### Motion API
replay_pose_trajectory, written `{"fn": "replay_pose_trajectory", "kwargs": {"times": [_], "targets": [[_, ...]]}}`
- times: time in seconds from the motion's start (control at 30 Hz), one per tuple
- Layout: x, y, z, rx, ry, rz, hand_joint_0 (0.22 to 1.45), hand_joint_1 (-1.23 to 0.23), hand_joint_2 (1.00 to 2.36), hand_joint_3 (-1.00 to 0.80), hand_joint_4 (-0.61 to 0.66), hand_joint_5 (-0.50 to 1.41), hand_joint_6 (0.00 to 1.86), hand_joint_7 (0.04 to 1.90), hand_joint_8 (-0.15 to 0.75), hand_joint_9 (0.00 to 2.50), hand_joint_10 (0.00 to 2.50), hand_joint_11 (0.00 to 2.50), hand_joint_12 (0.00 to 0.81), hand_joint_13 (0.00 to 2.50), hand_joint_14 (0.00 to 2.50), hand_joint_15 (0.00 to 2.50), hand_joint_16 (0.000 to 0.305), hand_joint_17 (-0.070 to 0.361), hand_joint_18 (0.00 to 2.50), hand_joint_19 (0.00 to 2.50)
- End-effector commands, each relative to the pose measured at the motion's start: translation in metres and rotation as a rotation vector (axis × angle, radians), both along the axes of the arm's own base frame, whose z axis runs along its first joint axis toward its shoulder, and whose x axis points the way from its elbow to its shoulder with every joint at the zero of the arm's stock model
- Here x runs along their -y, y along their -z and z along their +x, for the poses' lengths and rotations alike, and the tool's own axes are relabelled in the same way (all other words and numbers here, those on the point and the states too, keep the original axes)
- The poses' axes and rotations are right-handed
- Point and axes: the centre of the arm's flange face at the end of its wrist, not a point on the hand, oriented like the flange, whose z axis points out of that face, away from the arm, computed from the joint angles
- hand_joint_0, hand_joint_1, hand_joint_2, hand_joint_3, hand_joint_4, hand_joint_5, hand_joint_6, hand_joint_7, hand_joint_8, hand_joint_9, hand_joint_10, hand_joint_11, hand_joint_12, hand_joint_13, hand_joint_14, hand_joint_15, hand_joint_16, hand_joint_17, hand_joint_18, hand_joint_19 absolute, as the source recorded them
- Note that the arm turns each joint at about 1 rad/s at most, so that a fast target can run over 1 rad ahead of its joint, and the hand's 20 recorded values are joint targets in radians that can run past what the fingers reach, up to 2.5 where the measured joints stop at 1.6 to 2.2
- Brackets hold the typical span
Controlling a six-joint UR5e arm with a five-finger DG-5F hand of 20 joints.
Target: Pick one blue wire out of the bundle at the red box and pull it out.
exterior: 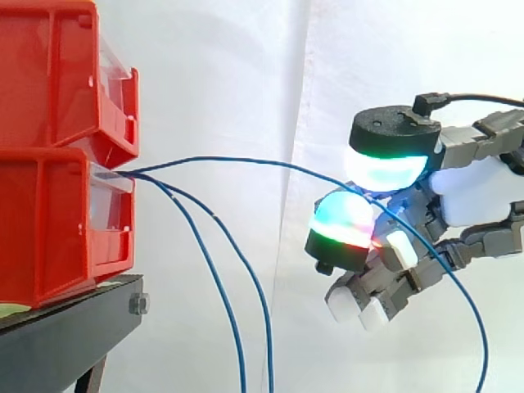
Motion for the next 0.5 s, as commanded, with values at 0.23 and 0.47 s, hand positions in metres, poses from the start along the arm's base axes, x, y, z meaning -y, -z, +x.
{"fn": "replay_pose_trajectory", "kwargs": {"times": [0.23, 0.47], "targets": [[0.0066, -0.0006, -0.0004, 0.004, 0.009, -0.005, 0.58, -0.71, 1.01, -0.21, 0.26, -0.05, 0.58, 1.19, 0.261, 1.12, 0.02, 0.6, 0.395, 0.61, 0.02, 0.39, 0.066, 0.147, 0.42, 0.53], [0.0114, 0.0005, -0.0008, 0.002, 0.019, -0.008, 0.57, -0.66, 1.01, -0.26, 0.27, -0.05, 0.56, 1.24, 0.253, 1.1, 0.02, 0.59, 0.383, 0.6, 0.02, 0.39, 0.063, 0.141, 0.4, 0.54]]}}
